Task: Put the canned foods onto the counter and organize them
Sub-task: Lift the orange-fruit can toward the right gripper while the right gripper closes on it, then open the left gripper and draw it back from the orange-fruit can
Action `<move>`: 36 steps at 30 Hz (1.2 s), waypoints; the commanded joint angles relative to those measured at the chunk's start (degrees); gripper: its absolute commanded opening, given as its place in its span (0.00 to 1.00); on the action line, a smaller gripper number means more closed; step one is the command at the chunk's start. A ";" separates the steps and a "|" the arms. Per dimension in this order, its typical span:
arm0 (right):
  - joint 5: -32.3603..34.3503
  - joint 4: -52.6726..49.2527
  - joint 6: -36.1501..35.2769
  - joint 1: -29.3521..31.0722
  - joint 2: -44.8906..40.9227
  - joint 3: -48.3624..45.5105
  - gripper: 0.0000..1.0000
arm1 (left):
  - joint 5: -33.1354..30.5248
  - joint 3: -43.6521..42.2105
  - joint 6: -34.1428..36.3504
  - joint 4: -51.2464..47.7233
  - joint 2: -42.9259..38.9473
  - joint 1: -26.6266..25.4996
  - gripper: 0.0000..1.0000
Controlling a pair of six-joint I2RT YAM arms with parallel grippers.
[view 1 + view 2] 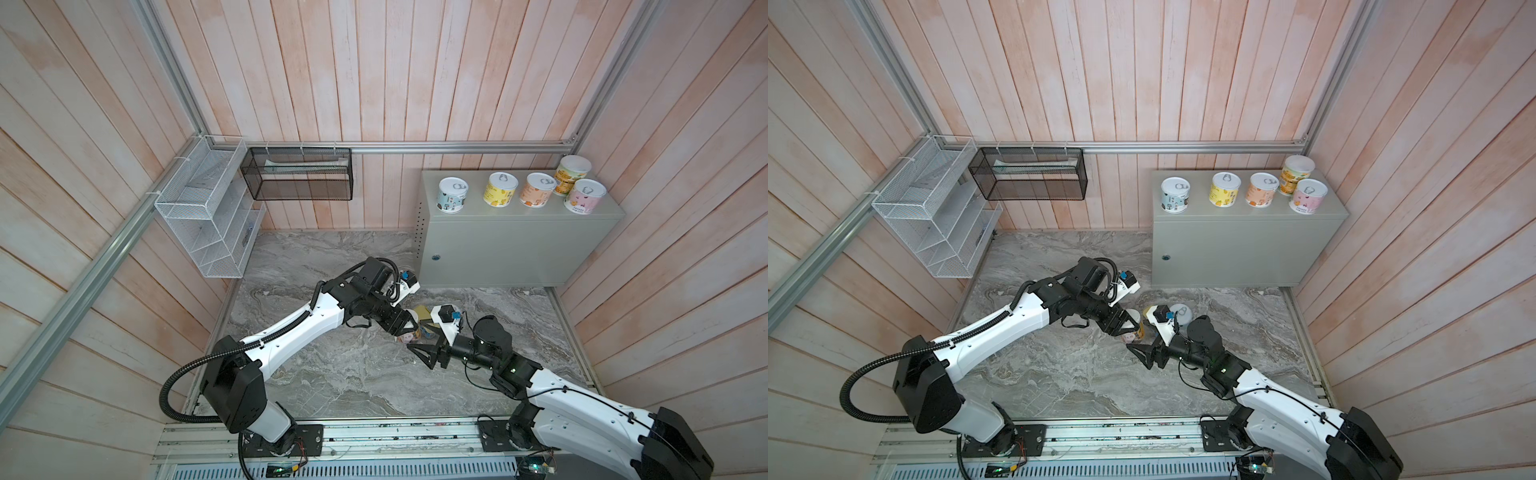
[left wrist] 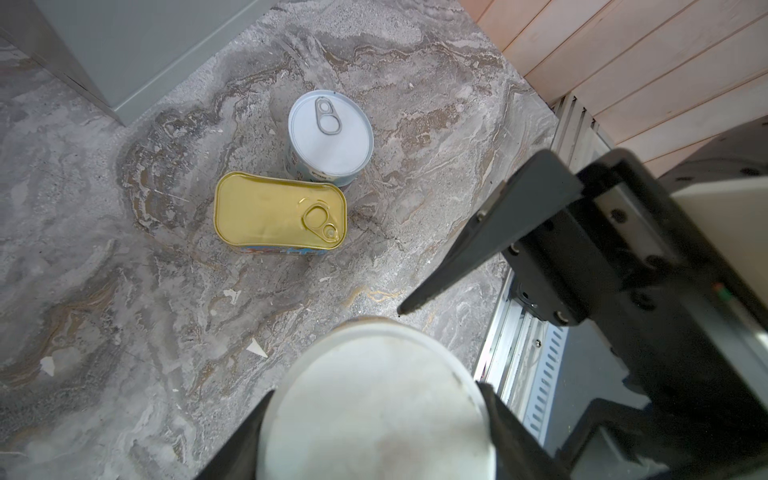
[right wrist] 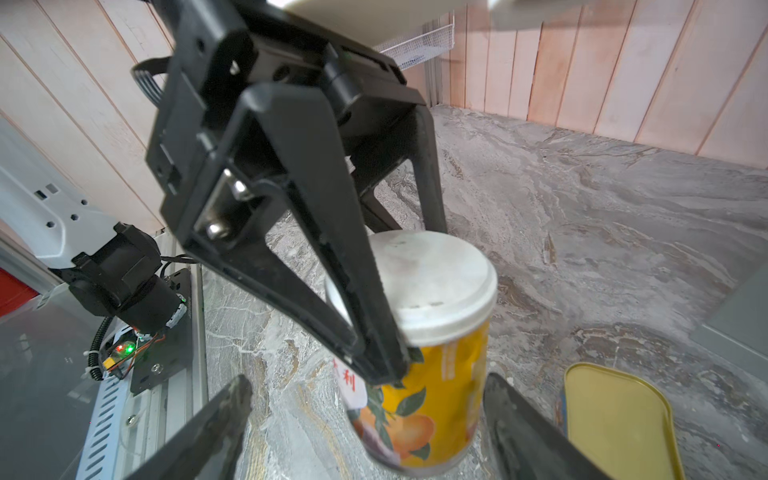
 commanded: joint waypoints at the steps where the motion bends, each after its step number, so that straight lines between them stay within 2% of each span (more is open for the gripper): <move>1: -1.59 4.14 -1.10 0.42 0.96 1.72 0.87 | 3.41 2.73 0.34 1.65 -2.32 0.37 0.45; 8: -0.33 6.62 -1.79 0.57 5.30 3.13 0.84 | 4.70 2.00 -0.16 2.40 -3.42 0.38 0.45; 18: 3.61 10.81 -0.80 0.52 7.27 2.62 0.78 | 6.63 0.82 -1.68 3.60 -4.34 0.40 0.45; 23: 4.92 12.20 -0.53 0.47 8.21 2.84 0.71 | 7.16 0.50 -2.05 4.24 -4.67 0.41 0.44; 29: 7.96 14.05 0.61 0.42 8.42 2.78 0.54 | 7.74 -0.33 -3.18 5.84 -5.01 0.40 0.44; 33: 11.86 15.41 2.69 0.39 8.01 2.44 0.50 | 8.00 -1.03 -4.70 7.91 -5.56 0.48 0.44; 34: 12.13 16.61 3.47 0.44 7.92 2.03 0.50 | 8.05 -1.29 -4.94 8.45 -5.56 0.45 0.46; 36: 12.09 17.71 4.21 0.45 7.59 1.95 0.49 | 7.99 -1.82 -5.78 9.27 -5.49 0.52 0.58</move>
